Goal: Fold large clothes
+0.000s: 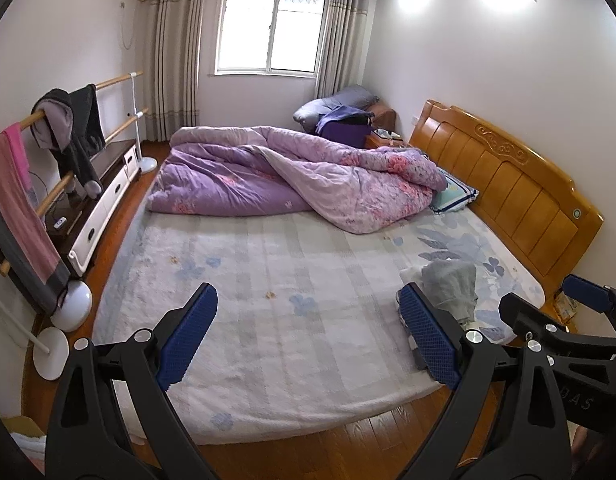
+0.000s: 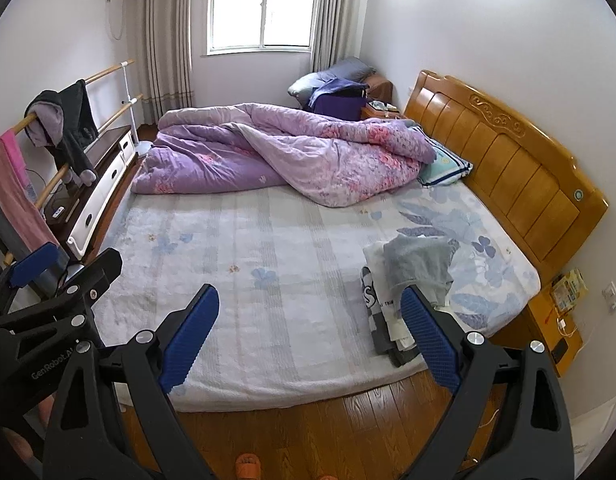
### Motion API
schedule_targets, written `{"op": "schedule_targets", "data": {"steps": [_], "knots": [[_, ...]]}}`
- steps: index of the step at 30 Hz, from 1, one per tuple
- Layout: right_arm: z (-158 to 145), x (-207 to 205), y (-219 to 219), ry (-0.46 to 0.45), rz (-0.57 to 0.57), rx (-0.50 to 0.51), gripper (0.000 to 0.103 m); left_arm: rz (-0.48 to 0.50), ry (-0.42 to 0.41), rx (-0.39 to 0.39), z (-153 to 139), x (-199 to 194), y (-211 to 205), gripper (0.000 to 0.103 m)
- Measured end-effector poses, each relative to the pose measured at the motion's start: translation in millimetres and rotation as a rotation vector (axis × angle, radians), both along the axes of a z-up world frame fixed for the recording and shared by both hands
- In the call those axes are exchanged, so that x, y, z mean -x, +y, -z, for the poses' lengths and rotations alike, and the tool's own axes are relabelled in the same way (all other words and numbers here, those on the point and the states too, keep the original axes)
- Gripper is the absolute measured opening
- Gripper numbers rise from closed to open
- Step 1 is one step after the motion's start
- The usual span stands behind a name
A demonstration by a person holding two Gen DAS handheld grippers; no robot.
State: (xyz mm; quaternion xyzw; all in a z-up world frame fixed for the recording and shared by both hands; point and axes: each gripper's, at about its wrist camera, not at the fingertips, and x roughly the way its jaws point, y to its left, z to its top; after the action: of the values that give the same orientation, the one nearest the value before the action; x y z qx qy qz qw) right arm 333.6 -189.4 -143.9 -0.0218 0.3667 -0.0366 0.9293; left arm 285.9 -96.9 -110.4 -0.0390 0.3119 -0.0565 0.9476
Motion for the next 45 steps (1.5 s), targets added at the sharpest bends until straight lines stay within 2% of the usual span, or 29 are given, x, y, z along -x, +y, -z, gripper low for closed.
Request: {"op": "schedule_targets", "data": {"steps": [7, 16, 27, 45], "knots": [[-11.2, 5.7, 10.6, -0.022, -0.01, 0.013, 0.089, -0.013, -0.009, 0.001, -11.9, 8.6, 12.4, 0.093], [-35.3, 17.2, 19.9, -0.089, -0.023, 0.024, 0.089, -0.031, -0.068, -0.012, -42.9, 24.9, 18.3, 0.093], [-52.7, 26.3, 25.9, -0.138, -0.05, 0.019, 0.089, -0.058, -0.116, -0.013, -66.6, 41.5, 27.4, 0.094], [-57.9, 28.2, 29.8, -0.151, -0.072, 0.029, 0.089, -0.084, -0.122, -0.01, -73.9, 43.6, 35.1, 0.094]]}}
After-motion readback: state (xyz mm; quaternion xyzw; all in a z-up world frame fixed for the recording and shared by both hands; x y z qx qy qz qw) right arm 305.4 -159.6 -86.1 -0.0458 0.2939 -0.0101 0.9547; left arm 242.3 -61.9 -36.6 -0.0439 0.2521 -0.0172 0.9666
